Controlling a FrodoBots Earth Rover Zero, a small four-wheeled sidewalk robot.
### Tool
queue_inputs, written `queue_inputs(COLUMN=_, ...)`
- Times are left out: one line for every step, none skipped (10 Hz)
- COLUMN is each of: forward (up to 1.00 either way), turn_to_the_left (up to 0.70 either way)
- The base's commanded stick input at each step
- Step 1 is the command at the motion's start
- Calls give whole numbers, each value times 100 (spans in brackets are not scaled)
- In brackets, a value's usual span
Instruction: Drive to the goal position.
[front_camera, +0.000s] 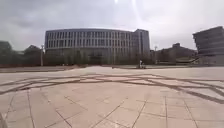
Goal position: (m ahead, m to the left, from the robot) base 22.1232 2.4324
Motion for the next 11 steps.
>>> queue_inputs(forward=100, turn_to_the_left=0)
queue_inputs(forward=100, turn_to_the_left=0)
queue_inputs(forward=100, turn_to_the_left=0)
queue_inputs(forward=100, turn_to_the_left=0)
queue_inputs(forward=100, turn_to_the_left=0)
queue_inputs(forward=100, turn_to_the_left=0)
queue_inputs(forward=100, turn_to_the_left=0)
queue_inputs(forward=100, turn_to_the_left=0)
queue_inputs(forward=100, turn_to_the_left=0)
queue_inputs(forward=100, turn_to_the_left=0)
queue_inputs(forward=100, turn_to_the_left=0)
